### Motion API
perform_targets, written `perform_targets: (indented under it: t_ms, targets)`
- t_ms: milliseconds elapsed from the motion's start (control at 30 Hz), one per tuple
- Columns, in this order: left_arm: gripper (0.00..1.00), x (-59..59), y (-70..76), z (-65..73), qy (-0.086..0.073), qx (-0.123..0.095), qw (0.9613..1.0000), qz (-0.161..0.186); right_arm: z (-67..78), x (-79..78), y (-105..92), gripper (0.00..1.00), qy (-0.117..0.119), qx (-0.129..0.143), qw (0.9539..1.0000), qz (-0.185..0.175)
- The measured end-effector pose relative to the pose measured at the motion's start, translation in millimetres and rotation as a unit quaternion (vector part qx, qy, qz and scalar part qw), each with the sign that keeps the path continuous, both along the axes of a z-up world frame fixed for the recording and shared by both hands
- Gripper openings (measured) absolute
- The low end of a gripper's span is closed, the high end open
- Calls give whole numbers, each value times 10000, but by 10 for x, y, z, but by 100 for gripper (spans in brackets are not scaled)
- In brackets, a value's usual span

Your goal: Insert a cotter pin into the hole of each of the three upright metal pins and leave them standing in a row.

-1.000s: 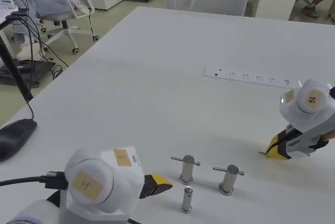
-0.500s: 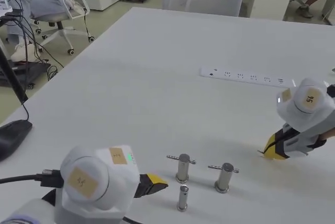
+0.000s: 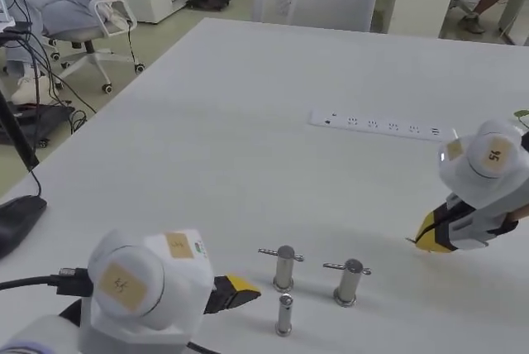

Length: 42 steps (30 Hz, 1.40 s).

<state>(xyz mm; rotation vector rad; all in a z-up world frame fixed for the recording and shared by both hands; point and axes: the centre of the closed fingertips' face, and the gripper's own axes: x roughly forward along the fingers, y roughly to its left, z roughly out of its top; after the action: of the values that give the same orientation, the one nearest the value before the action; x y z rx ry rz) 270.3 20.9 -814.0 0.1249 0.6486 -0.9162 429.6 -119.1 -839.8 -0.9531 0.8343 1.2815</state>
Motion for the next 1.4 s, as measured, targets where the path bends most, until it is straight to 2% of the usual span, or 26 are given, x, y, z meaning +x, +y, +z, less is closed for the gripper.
perform_targets:
  t_ms: [567, 1067, 1400]
  targets:
    - [62, -33, 51, 51, -39, -66, 10000, 27, 155, -247, 42, 2, -112, 42, 9997, 201]
    - [60, 26, 20, 188, -153, -263, 9995, 91, 408, -554, 83, 2, -227, 205, 9986, 441]
    - [59, 76, -39, 281, -244, -338, 9991, 56, 467, -745, 83, 2, -247, 275, 9980, 507]
